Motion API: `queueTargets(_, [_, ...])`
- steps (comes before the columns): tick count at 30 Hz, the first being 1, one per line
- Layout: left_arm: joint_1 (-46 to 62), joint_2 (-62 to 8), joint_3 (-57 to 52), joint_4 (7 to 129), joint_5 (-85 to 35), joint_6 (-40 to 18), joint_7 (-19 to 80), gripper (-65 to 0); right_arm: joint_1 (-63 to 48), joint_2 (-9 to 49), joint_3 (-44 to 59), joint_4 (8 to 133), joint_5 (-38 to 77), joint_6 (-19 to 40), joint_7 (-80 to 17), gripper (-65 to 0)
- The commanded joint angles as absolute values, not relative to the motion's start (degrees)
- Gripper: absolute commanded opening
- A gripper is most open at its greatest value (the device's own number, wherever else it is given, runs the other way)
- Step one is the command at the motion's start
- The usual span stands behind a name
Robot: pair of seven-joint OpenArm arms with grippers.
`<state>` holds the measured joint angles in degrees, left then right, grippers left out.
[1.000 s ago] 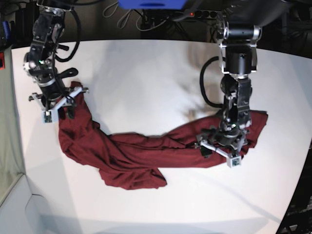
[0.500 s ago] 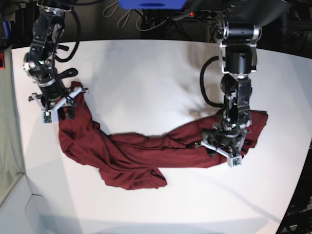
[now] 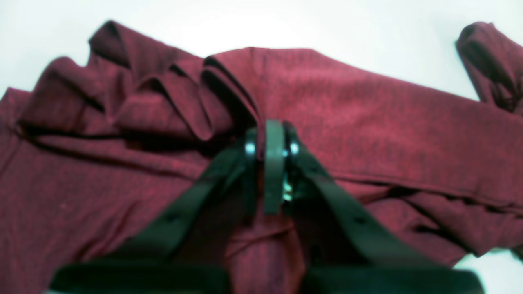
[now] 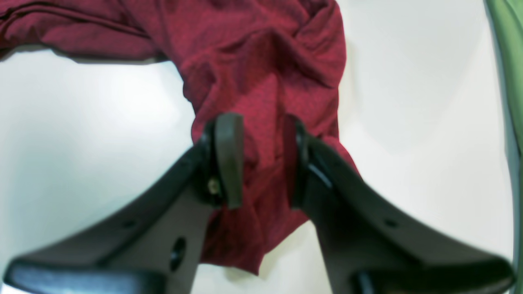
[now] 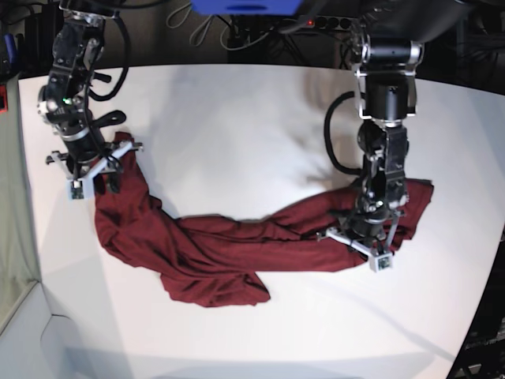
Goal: Layout the t-shirt on the table in an organized manner, then fold the t-shirt properly
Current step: 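Hold the twisted shirt with both grippers at opposite ends, then pull the shirt ends apart with both grippers to spread it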
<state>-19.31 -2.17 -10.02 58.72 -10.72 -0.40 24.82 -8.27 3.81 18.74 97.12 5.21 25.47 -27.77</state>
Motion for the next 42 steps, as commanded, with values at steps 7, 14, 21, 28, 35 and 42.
queueTargets(7, [-18.7, -2.4, -10.2, 69.7, -11.0, -0.5, 23.9, -64.8, -7.5, 5.3, 19.3, 100.5, 6.0, 25.5, -26.2, -47.0])
queueTargets(14, [-14.2, -2.4, -10.2, 76.7, -11.0, -0.5, 24.0, -64.8, -8.1, 5.3, 19.3, 100.7, 5.8, 25.5, -26.5, -46.5])
queueTargets(21, [-7.7, -0.8, -17.9, 86.1, -12.3, -1.0, 31.3, -64.8, -9.0, 5.3, 20.9, 100.7, 6.0, 25.5, -26.5, -46.3])
queueTargets(28, [-0.3, -1.8, -26.2, 98.0, -22.5, -1.0, 41.5, -64.8, -8.2, 4.9, 20.4, 100.7, 6.1, 25.5, -26.5, -38.5])
queueTargets(35, [7.1, -3.4, -32.8, 108.2, -32.3, -0.9, 51.4, -64.8, -8.5, 4.2, 16.8, 100.7, 6.1, 25.5, -26.5, -37.1])
queueTargets(42, [14.5, -3.3, -36.1, 109.7, -34.2, -1.0, 51.8, -64.8, -8.8, 3.1, 13.2, 100.7, 5.9, 25.5, -26.5, -37.0])
